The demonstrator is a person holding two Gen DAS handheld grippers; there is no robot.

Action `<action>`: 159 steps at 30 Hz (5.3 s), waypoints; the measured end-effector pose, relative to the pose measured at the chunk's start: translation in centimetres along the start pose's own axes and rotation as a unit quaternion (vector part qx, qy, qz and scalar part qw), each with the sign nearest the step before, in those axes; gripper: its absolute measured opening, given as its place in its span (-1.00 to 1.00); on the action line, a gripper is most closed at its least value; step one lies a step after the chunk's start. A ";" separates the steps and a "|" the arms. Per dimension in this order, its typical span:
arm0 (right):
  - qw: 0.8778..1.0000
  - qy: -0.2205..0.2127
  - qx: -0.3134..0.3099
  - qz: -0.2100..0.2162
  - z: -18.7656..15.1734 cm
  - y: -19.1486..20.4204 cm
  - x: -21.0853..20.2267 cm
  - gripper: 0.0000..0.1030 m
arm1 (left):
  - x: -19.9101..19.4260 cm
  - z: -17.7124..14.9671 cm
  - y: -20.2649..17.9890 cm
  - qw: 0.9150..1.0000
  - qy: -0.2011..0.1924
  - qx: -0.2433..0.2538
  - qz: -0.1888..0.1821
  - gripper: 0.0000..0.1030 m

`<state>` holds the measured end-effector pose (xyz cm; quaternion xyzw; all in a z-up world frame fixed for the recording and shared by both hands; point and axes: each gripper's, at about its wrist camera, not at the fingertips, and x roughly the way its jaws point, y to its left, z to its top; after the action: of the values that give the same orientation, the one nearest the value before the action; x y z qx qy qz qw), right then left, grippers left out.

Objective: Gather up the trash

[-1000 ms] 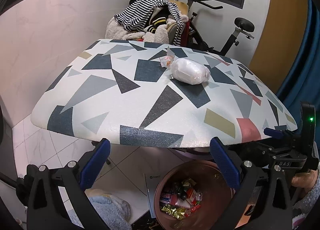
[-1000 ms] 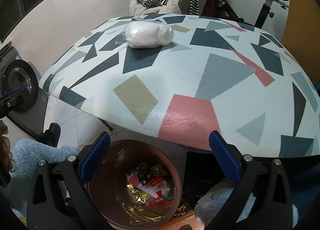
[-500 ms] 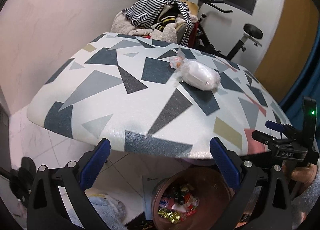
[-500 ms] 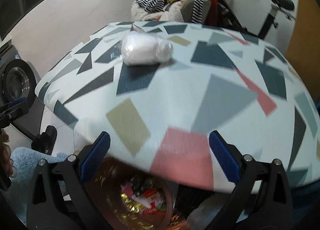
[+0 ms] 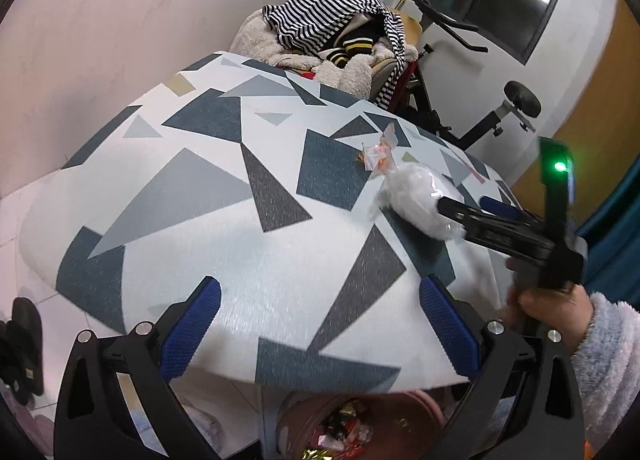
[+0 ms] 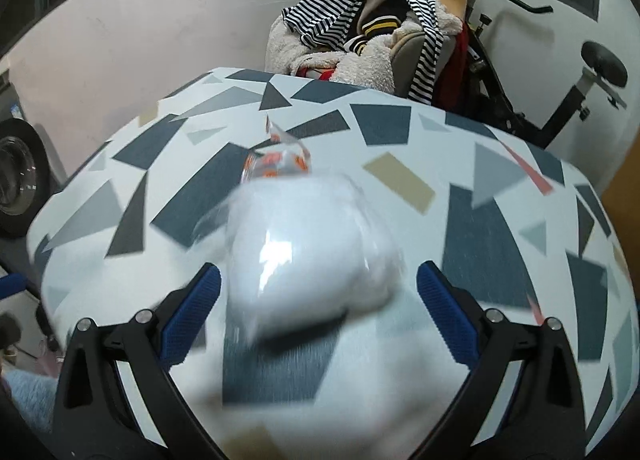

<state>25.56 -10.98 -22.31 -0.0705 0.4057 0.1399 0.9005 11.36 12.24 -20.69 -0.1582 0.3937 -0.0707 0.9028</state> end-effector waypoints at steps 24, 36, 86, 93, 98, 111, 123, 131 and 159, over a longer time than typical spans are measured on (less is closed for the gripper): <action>0.988 -0.019 0.150 -0.026 -6.8 -13.5 -6.7 0.02 | 17.0 11.5 -4.7 0.995 0.055 -0.054 -0.062 0.17; 0.986 -0.013 0.165 -0.030 -8.9 -15.3 -8.0 0.02 | 21.6 12.3 -7.1 0.995 0.090 0.008 -0.032 -0.54; 0.995 -0.031 0.097 0.013 -15.8 -6.7 -19.2 0.02 | -3.7 -10.8 -8.8 0.979 0.061 0.159 -0.114 -0.75; 0.994 -0.028 0.103 0.018 -16.4 -6.8 -19.1 0.02 | -3.4 -12.8 -8.2 0.978 0.086 0.154 -0.109 -0.72; 0.993 -0.025 0.112 0.024 -17.0 -6.8 -19.0 0.02 | -3.2 -13.4 -8.4 0.976 0.093 0.160 -0.113 -0.38; 0.993 -0.014 0.105 0.047 -17.9 -5.6 -19.2 0.03 | -6.0 -10.9 -8.4 0.985 0.031 0.143 -0.089 0.69; 0.989 0.054 0.002 0.141 -19.6 1.7 -17.9 0.05 | -7.9 -8.7 -5.8 0.991 -0.013 0.135 -0.019 0.87; 0.974 0.140 -0.047 0.171 -22.3 6.4 -12.5 0.07 | -8.1 -9.2 -5.4 0.990 -0.015 0.143 0.010 0.89; 0.998 0.049 0.036 0.023 -16.3 -2.3 -15.3 0.89 | -9.2 -6.0 -9.9 0.982 -0.056 0.183 0.007 0.89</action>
<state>4.99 -20.08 -21.62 -0.0358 0.4558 0.1423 0.8779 0.67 3.90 -14.81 0.0087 0.3244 -0.1259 0.9375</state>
